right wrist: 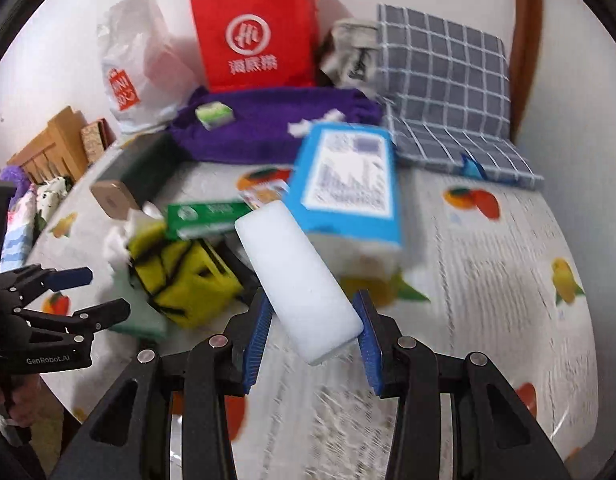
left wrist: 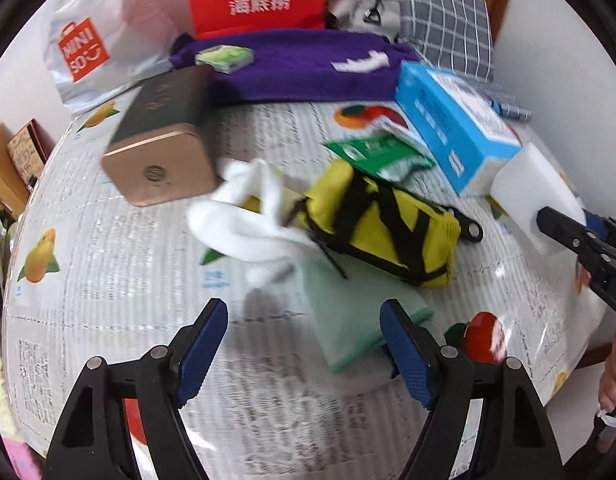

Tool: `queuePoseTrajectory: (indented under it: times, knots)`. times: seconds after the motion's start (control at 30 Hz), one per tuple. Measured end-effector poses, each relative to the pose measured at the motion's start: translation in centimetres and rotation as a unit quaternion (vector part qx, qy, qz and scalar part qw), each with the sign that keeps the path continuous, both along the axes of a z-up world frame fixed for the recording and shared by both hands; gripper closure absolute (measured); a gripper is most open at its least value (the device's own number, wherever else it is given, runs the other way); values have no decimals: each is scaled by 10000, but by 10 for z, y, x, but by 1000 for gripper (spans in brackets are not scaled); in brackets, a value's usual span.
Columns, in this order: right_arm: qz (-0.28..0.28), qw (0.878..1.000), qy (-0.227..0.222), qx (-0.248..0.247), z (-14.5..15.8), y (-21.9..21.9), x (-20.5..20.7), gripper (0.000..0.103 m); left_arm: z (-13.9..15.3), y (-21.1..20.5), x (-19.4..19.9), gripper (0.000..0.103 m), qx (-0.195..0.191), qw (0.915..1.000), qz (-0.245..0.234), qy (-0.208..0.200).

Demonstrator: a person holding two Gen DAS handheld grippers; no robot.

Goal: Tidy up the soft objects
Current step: 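Grasp the white glove with green cuff with the left tool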

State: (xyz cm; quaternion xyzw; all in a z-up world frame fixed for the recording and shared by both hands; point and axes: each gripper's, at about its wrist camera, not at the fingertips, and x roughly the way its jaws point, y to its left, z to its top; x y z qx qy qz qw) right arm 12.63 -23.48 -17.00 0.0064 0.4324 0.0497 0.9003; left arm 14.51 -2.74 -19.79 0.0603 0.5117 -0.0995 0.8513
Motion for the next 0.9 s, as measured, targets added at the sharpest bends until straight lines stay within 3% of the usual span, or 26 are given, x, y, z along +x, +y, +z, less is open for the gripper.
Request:
queuePoseTrajectory:
  times: [0.1, 0.13, 0.2, 0.27, 0.37, 0.67, 0.77, 0.83, 0.9]
  knots:
    - [-143, 9997, 101, 167, -10, -15, -2, 62, -7, -10, 0, 29, 306, 9993, 160, -150]
    - [-165, 9996, 123, 211, -12, -18, -3, 62, -7, -12, 0, 35, 344, 9989, 213, -218]
    - [-190, 9993, 153, 269, -16, -24, -4, 62, -6, -13, 0, 63, 230, 9993, 234, -194]
    - [-163, 9993, 221, 263, -21, -25, -4, 61, -3, -14, 0, 83, 260, 9990, 269, -234]
    - [-169, 9989, 315, 305, -30, -27, -1, 61, 3, -18, -3, 93, 500, 9979, 251, -338]
    - [-167, 9990, 263, 328, -30, -28, -5, 61, 24, 6, -14, 97, 413, 9971, 425, -481]
    - [-185, 9989, 270, 327, -29, -26, -8, 61, 21, 12, -13, 97, 60, 9987, 394, -328]
    - [-176, 9989, 277, 323, -29, -24, -9, 61, 16, 11, -13, 93, -125, 9991, 346, -227]
    - [-157, 9991, 248, 293, -27, -23, -12, 60, 8, 8, -13, 79, -128, 9993, 324, -110]
